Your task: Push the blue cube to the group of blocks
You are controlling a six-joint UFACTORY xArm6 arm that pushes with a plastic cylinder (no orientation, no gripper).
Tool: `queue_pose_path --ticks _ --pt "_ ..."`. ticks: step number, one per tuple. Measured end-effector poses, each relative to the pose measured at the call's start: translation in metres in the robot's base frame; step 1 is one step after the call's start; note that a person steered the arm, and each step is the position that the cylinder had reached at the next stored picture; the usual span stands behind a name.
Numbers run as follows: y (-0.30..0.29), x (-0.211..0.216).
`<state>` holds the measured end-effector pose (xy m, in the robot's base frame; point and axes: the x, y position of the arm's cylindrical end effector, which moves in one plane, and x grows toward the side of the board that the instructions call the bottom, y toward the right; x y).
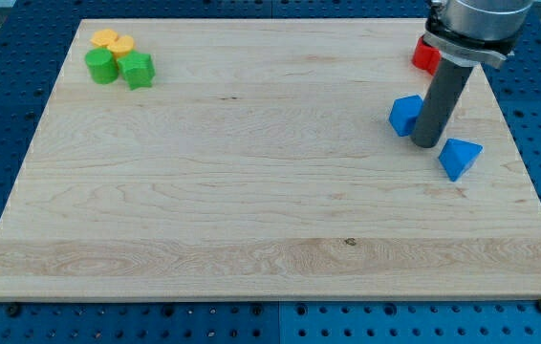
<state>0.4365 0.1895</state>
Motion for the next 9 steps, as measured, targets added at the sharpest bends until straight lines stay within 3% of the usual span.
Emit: queue_pose_path --ticks 1,2,9 --pt "0.025 0.004" --pt "0.023 -0.019" --pt "-0.145 -0.029"
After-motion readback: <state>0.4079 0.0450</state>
